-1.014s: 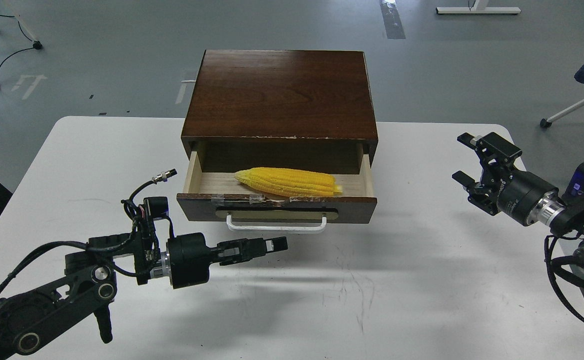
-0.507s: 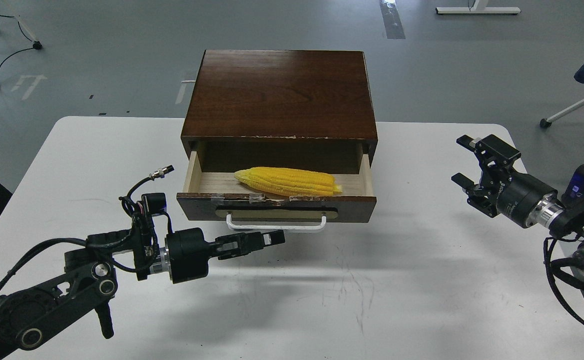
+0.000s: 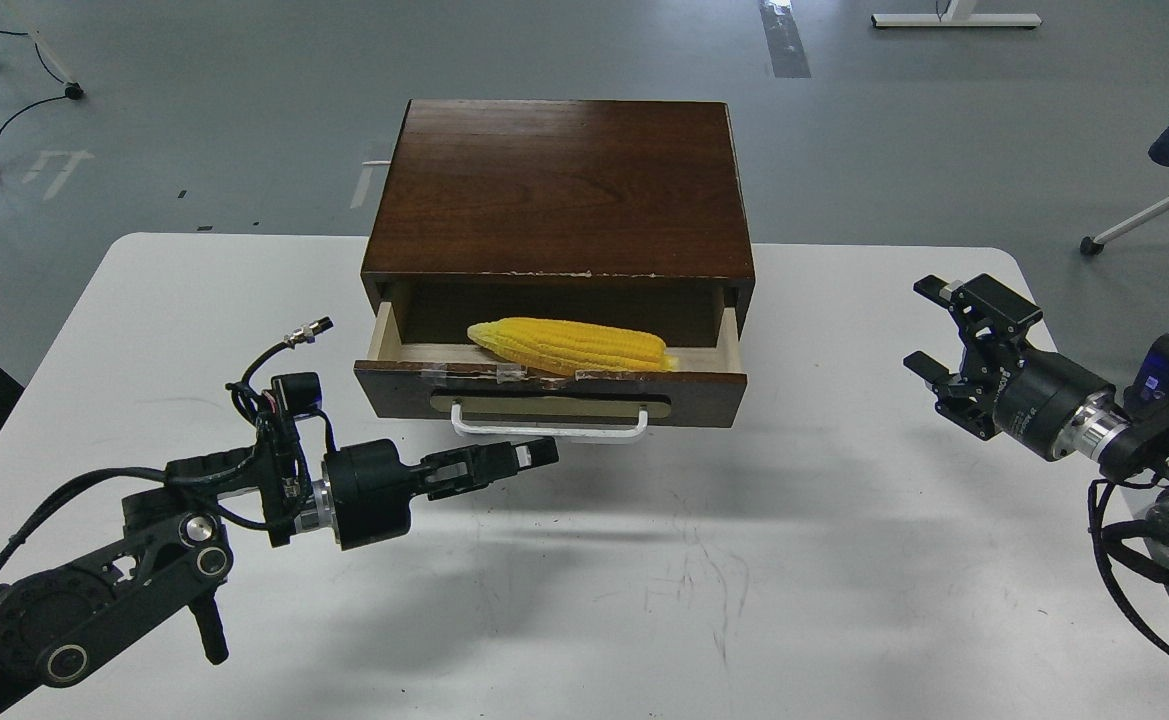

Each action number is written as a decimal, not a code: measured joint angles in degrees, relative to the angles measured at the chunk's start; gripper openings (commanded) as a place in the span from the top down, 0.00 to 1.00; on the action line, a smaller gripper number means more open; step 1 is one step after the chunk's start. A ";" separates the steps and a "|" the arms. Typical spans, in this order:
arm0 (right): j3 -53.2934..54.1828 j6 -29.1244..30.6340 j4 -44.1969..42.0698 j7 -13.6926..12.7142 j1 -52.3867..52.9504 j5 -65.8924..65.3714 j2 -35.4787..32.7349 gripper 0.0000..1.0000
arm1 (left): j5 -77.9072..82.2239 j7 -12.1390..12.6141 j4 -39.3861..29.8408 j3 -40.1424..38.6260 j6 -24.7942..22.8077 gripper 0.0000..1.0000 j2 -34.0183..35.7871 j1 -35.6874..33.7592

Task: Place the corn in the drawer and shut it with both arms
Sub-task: 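Push the drawer shut with the left gripper, away from the robot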

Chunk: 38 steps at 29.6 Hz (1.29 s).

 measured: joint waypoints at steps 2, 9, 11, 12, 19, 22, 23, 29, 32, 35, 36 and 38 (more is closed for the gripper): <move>0.00 -0.01 0.00 0.00 -0.14 -0.01 0.27 0.01 | 0.00 -0.01 0.30 0.00 0.57 1.00 0.00 0.00; 0.00 -0.01 0.00 0.00 -0.25 -0.02 0.45 0.01 | -0.02 -0.01 1.24 -0.36 1.18 1.00 -0.08 0.01; 0.01 -0.02 -0.02 0.00 -0.39 -0.02 0.45 0.01 | -0.01 0.01 1.52 -0.88 1.18 1.00 -0.09 0.01; 0.01 -0.02 -0.04 0.00 -0.54 -0.02 0.45 0.01 | -0.01 0.04 1.64 -1.09 1.20 1.00 -0.09 0.01; 0.07 -0.02 -0.08 0.00 -1.09 -0.02 0.46 0.01 | -0.02 0.01 2.32 -1.37 1.22 1.00 -0.17 0.01; 0.07 -0.02 -0.09 0.00 -1.33 -0.02 0.45 0.01 | -0.02 0.00 2.98 -1.63 1.22 1.00 -0.18 -0.03; 0.07 -0.02 -0.09 0.00 -1.36 -0.02 0.46 0.01 | -0.02 0.00 3.27 -1.72 1.25 1.00 -0.19 -0.12; 0.14 -0.02 -0.10 0.00 -1.38 -0.02 0.45 0.01 | -0.10 0.04 4.54 -1.85 2.21 1.00 -1.33 -1.30; 0.15 -0.02 -0.10 0.00 -1.46 -0.02 0.41 0.01 | -0.10 0.04 4.87 -1.85 2.14 1.00 -1.55 -1.60; 0.15 -0.02 -0.10 0.00 -1.47 -0.02 0.38 0.01 | -0.10 0.03 5.34 -1.79 2.09 1.00 -1.67 -2.06; 0.15 -0.02 -0.10 0.00 -1.50 -0.02 0.37 0.01 | -0.10 0.02 5.62 -1.76 2.08 1.00 -1.84 -2.23; 0.15 -0.02 -0.10 0.00 -1.69 -0.02 0.37 0.01 | -0.10 0.02 6.17 -1.75 2.04 1.00 -2.29 -2.55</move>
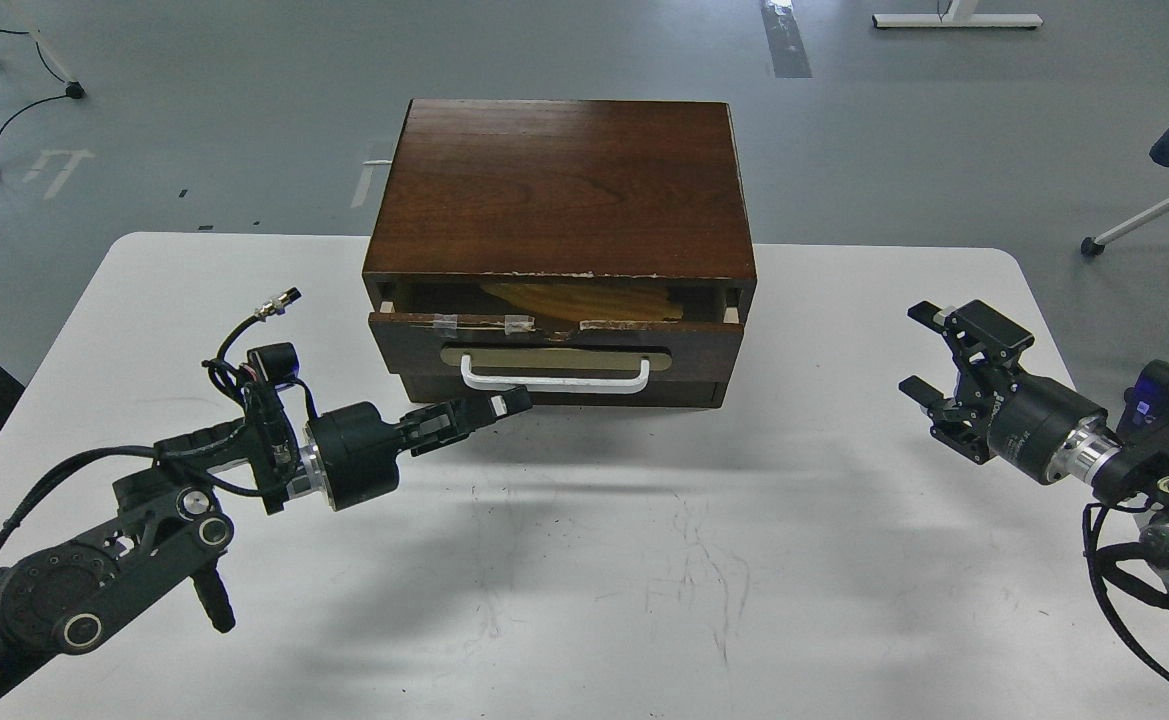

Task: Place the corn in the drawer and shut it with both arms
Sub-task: 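Push the drawer shut with the left gripper, away from the robot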

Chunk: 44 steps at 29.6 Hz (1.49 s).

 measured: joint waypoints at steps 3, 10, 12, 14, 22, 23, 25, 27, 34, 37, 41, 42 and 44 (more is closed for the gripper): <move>-0.01 0.00 0.00 0.00 -0.33 0.00 0.00 0.01 | 0.00 -0.01 0.56 0.02 -0.11 1.00 -0.30 -0.48; -0.05 0.00 0.00 0.00 -0.65 0.00 0.07 0.01 | 0.00 -0.06 1.99 0.06 -0.15 1.00 -0.82 -1.32; -0.05 0.00 0.00 0.00 -0.65 0.00 0.07 0.01 | 0.00 -0.06 2.52 0.06 -0.15 1.00 -1.11 -1.56; -0.05 0.00 0.00 0.00 -0.69 0.00 0.07 0.01 | 0.00 -0.06 3.12 0.06 -0.15 1.00 -1.30 -1.95; 0.00 0.00 0.00 0.00 -1.05 0.00 0.08 0.01 | 0.01 0.02 4.92 0.05 -0.05 1.00 -1.73 -3.15; 0.00 0.00 0.00 0.00 -1.08 0.00 0.08 0.01 | 0.01 0.02 5.02 0.03 -0.03 1.00 -1.74 -3.28; 0.01 0.00 0.00 0.00 -1.22 0.00 0.08 0.01 | 0.01 0.01 5.44 0.02 -0.02 1.00 -1.75 -3.44; 0.01 0.00 0.00 0.00 -1.32 0.00 0.08 0.01 | 0.01 0.01 5.93 0.02 0.00 1.00 -1.85 -3.73; 0.05 -0.09 0.00 0.00 -1.59 0.00 0.07 0.01 | -1.05 0.02 6.53 0.02 -0.22 1.00 -2.16 -4.30; 0.07 -0.09 0.01 0.00 -1.65 0.00 0.07 0.01 | -1.23 0.01 6.53 0.02 -0.30 1.00 -2.18 -4.39; 0.06 -0.09 0.07 0.00 -1.71 0.02 0.07 0.01 | -1.48 -0.01 6.58 0.02 -0.30 1.00 -2.19 -4.45; 0.06 -0.09 0.09 0.00 -1.71 0.02 0.07 0.01 | -1.67 -0.02 6.72 0.03 -0.27 1.00 -2.19 -4.55; 0.06 -0.09 0.09 0.00 -1.71 0.02 0.07 0.01 | -1.87 -0.03 7.00 0.02 -0.21 1.00 -2.19 -4.91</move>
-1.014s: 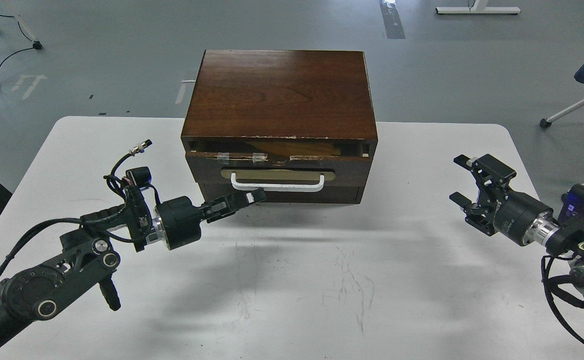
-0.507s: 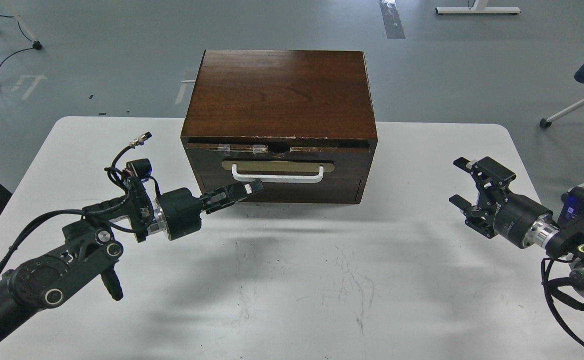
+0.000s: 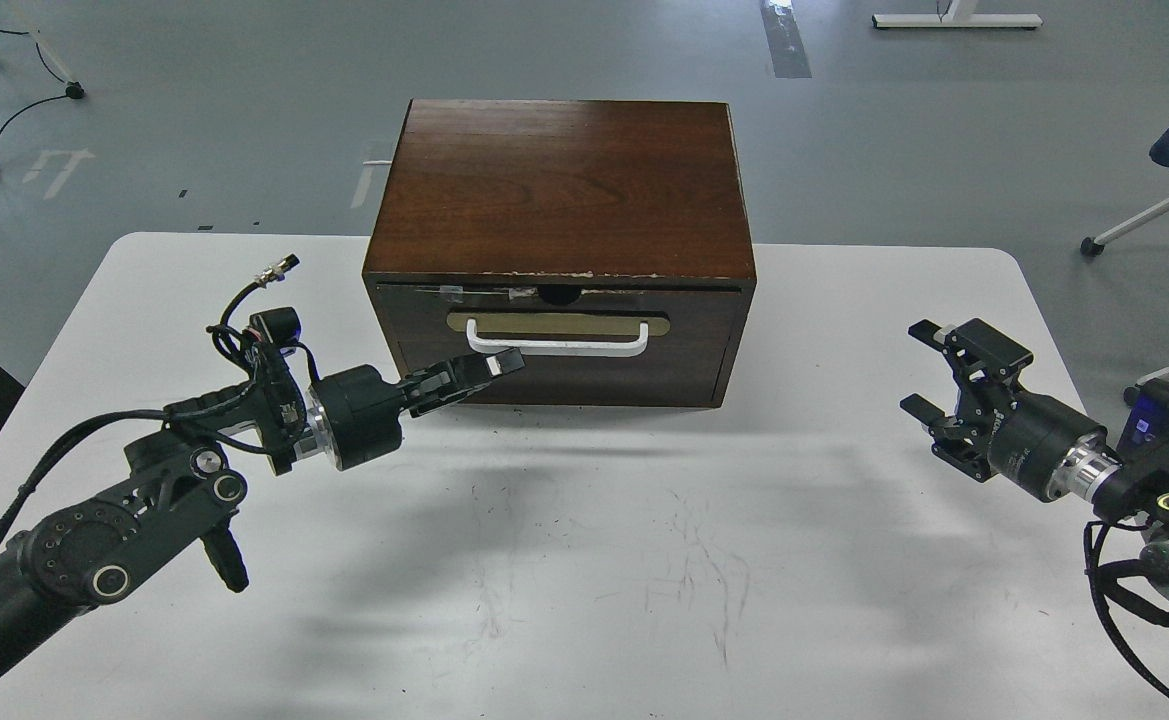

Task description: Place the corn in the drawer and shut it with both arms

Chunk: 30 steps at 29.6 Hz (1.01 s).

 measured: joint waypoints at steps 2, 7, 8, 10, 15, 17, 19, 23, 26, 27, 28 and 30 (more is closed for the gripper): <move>0.00 0.00 0.00 0.00 0.00 0.02 0.00 0.01 | -0.08 0.00 0.13 0.01 0.03 1.00 0.00 -0.13; -0.01 0.04 0.01 0.00 0.00 0.02 -0.03 0.00 | -0.32 -0.01 0.17 0.35 0.04 1.00 -0.14 -0.27; -0.02 0.04 0.00 0.00 0.00 0.03 -0.04 0.00 | -0.42 -0.01 0.13 0.47 0.03 1.00 -0.18 -0.28; -0.05 0.08 0.01 0.00 0.00 0.02 -0.04 0.00 | -0.96 -0.01 -0.21 0.77 -0.15 1.00 -0.15 -0.31; -0.05 0.08 0.00 0.00 0.00 0.03 0.01 0.00 | -3.38 -0.01 -1.45 1.04 -0.92 0.02 0.84 0.19; -0.02 0.09 0.01 0.00 0.00 0.03 0.08 0.00 | -4.90 -0.01 -2.43 1.04 -1.21 0.01 1.72 0.48; 0.05 0.06 0.00 0.00 0.00 0.03 0.16 0.00 | -6.37 -0.01 -3.61 1.04 -1.44 0.01 2.68 0.81; 0.62 0.01 -0.05 0.00 -0.02 0.03 0.59 0.00 | -10.65 -0.01 -8.83 0.96 -2.83 0.01 6.24 2.77; 1.45 -0.13 -0.20 0.00 -0.04 0.02 1.31 0.00 | -14.01 0.00 -12.63 0.29 -3.36 0.01 8.25 4.67; 1.74 -0.61 -0.26 0.00 -0.04 0.01 1.76 0.00 | -15.60 0.00 -13.83 -0.04 -3.40 0.01 8.93 5.33; 2.06 -1.48 -0.31 0.00 -0.04 -0.01 2.20 0.00 | -17.41 0.00 -14.90 -0.42 -3.42 0.01 9.58 6.01; 2.74 -3.51 -0.34 0.00 -0.04 -0.02 2.95 0.00 | -20.21 0.01 -16.25 -1.19 -3.44 0.01 10.40 7.15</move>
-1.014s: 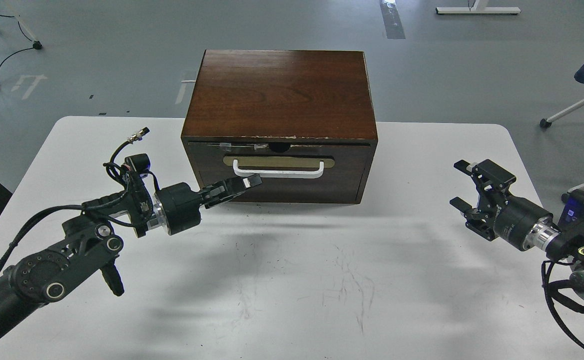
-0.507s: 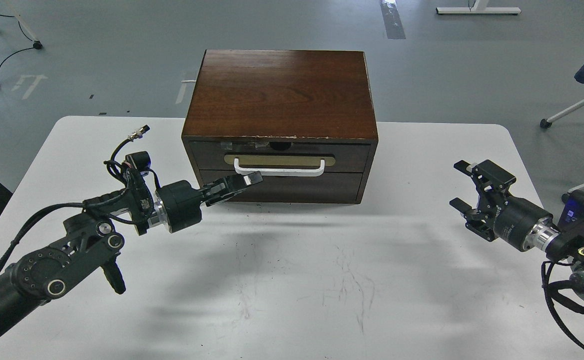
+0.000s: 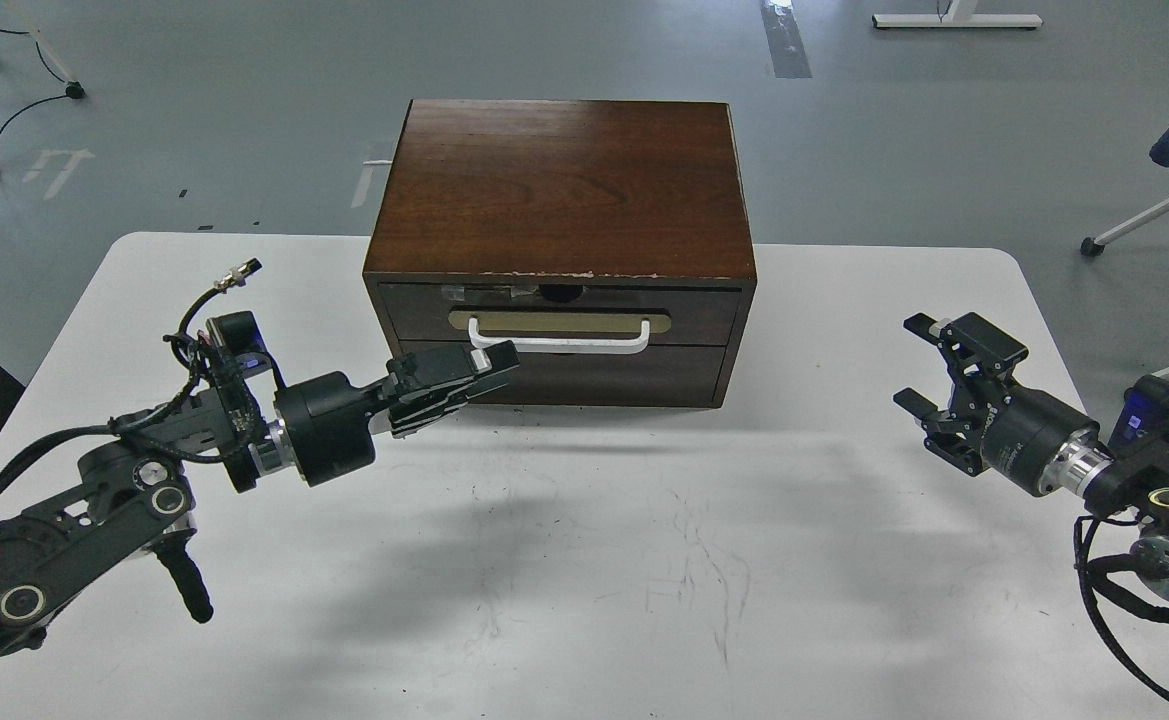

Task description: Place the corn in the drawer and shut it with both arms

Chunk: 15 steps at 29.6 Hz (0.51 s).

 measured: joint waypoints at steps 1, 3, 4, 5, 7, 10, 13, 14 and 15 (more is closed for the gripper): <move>0.24 -0.93 -0.01 0.00 0.00 0.00 0.34 0.00 | -1.29 0.00 -0.46 -0.64 0.01 0.01 0.28 0.61; 0.67 -2.95 -0.01 0.00 0.01 0.00 1.09 0.00 | -3.99 0.01 -0.95 -3.15 0.11 0.01 0.63 1.89; 0.79 -3.72 0.00 0.00 0.02 0.02 1.35 0.00 | -5.64 0.01 -1.03 -5.06 0.18 0.01 0.73 2.71; 0.90 -4.23 0.01 0.00 0.02 0.05 1.55 0.00 | -7.45 0.01 -1.06 -7.06 0.27 0.01 0.79 3.48; 1.24 -4.65 0.01 0.00 0.03 0.07 1.83 0.00 | -11.98 0.01 -1.09 -10.95 0.33 0.01 0.81 5.16; 2.01 -4.82 0.00 0.00 0.04 0.12 2.22 0.00 | -20.23 0.01 -0.70 -15.42 0.49 0.01 0.81 8.06; 3.44 -4.85 -0.02 0.00 0.01 1.47 2.78 0.00 | -26.20 0.01 0.75 -17.27 0.60 0.01 0.77 11.54; 3.83 -4.84 -0.02 0.00 -0.01 2.31 3.13 0.00 | -26.93 0.01 1.26 -17.42 0.59 0.01 0.74 12.53; 4.12 -4.84 0.00 0.00 -0.03 3.10 3.42 0.00 | -27.32 0.01 1.72 -17.58 0.57 0.01 0.69 13.40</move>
